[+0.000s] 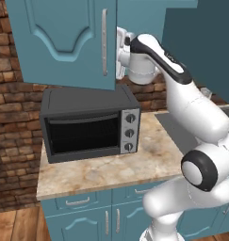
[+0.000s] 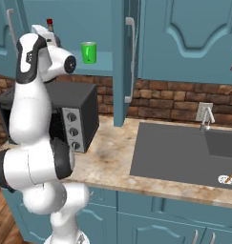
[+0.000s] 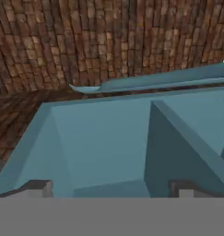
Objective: Open the cabinet directly in front. Then move the liquor and the mug to the dining counter with the jar on it.
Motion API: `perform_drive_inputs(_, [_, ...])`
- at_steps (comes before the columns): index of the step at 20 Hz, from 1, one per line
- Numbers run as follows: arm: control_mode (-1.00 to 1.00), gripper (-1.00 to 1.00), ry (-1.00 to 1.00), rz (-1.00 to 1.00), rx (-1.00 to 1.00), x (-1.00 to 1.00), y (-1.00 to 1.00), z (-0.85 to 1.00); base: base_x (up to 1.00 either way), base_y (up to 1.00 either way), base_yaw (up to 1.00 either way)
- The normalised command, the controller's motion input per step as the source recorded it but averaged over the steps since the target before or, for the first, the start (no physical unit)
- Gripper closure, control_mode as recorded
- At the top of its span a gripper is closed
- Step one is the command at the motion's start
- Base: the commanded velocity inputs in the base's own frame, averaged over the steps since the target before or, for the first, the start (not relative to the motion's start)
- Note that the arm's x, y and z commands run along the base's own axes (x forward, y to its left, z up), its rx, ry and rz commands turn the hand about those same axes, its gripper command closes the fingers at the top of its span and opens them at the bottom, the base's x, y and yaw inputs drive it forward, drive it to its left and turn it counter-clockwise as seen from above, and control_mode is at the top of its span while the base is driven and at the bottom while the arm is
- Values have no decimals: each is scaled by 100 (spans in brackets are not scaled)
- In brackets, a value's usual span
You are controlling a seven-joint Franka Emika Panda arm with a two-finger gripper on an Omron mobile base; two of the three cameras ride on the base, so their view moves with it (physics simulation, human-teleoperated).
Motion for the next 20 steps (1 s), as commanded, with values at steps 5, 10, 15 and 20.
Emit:
perform_drive_inputs(5, [-100,-100,-25,21,-2,-100,24,49,0,0,0])
perform_drive_inputs(10, [-100,-100,-19,24,-6,-100,51,45,0,0,0])
perform_drive_inputs(15, [-100,-100,1,35,-16,-100,98,19,0,0,0])
perform_drive_inputs(20, [-100,-100,1,35,-13,-100,100,1,0,0,0])
